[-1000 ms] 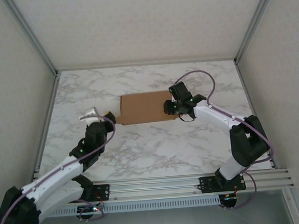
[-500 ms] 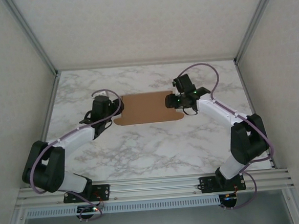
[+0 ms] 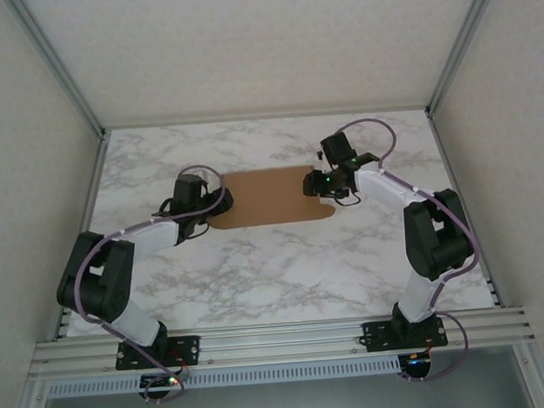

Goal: Fold the paper box

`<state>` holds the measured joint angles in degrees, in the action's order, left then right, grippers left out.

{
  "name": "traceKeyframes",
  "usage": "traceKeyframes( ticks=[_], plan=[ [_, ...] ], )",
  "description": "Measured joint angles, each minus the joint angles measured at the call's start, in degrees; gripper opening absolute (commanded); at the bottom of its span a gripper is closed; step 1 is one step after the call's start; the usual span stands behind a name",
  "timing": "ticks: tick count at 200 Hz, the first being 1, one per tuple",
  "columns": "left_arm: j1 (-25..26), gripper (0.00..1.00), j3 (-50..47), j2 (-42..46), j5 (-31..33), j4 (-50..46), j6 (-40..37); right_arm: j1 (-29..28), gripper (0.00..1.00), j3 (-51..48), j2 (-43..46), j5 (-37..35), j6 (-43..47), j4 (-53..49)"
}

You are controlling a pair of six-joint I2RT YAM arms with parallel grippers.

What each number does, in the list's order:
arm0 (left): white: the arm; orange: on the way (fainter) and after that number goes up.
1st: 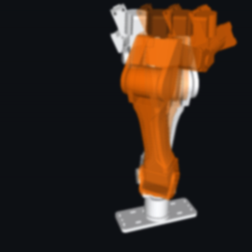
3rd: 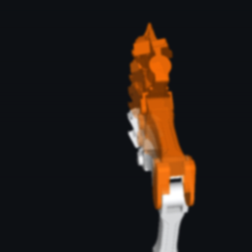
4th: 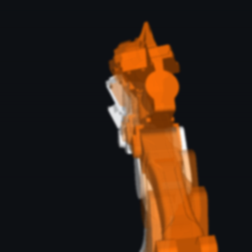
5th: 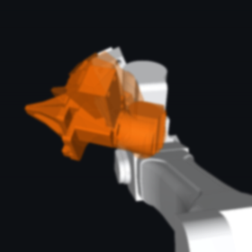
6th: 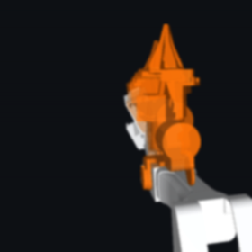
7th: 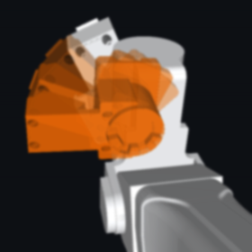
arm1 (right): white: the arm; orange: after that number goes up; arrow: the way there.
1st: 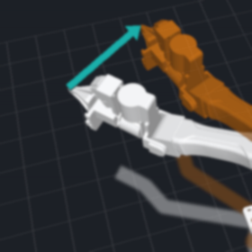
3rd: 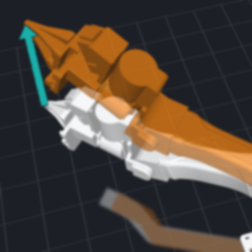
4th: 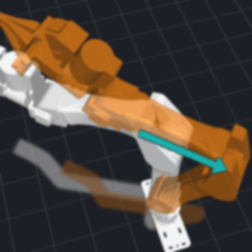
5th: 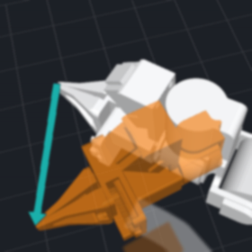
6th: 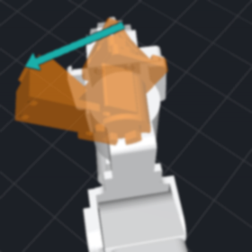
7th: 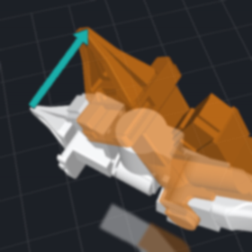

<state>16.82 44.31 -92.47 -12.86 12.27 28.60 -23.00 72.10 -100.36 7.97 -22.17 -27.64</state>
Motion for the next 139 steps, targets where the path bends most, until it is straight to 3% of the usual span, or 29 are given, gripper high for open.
traceKeyframes(
  ticks=[99, 139],
  plan=[
    [0.0, 0.37, -0.7, -4.6, -2.1, 6.1, 3.4, 0.6, 0.21, -1.1, -5.6, 1.5, -1.8, 5.0],
    [-0.1, 0.31, -1.2, -5.2, -2.1, 8.7, 4.3, 0.9, 0.18, -2.3, -5.4, 2.2, -2.4, 7.3]
  ],
)
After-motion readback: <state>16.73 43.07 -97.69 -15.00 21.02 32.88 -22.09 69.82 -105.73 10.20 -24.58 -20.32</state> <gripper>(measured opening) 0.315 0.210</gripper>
